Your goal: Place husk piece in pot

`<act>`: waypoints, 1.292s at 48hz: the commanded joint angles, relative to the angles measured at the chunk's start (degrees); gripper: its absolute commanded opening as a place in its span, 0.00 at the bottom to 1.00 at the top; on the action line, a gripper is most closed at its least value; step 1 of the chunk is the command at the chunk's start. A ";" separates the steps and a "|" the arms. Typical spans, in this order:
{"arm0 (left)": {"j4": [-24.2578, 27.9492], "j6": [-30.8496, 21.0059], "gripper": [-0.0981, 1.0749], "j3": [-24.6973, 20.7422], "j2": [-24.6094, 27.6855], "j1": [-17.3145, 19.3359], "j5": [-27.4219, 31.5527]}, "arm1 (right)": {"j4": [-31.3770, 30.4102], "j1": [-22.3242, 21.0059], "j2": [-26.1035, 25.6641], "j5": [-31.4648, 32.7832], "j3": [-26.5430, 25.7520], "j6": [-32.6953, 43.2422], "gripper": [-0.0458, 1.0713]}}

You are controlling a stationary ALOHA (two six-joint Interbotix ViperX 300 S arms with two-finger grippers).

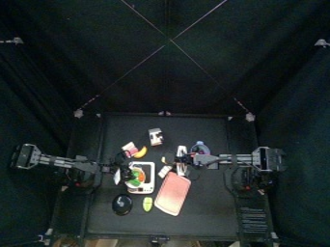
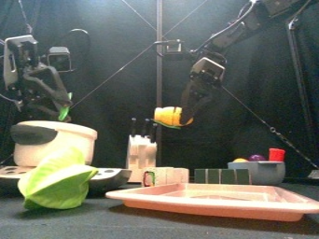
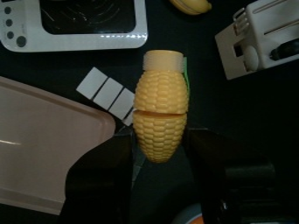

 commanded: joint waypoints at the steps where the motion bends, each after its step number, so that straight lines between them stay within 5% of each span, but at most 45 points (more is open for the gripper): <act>1: 0.09 0.00 0.64 -0.62 0.00 -0.09 0.79 | 0.00 0.18 -2.37 -0.26 -0.62 -0.09 0.55; 22: 0.09 0.00 0.82 -0.97 -0.09 -0.26 2.20 | 0.00 0.18 -2.20 -0.26 -0.62 -0.09 0.55; 62: 0.44 0.26 0.82 -1.67 -0.09 -0.53 0.18 | 1.76 -0.09 -2.99 -1.41 -1.85 0.00 0.55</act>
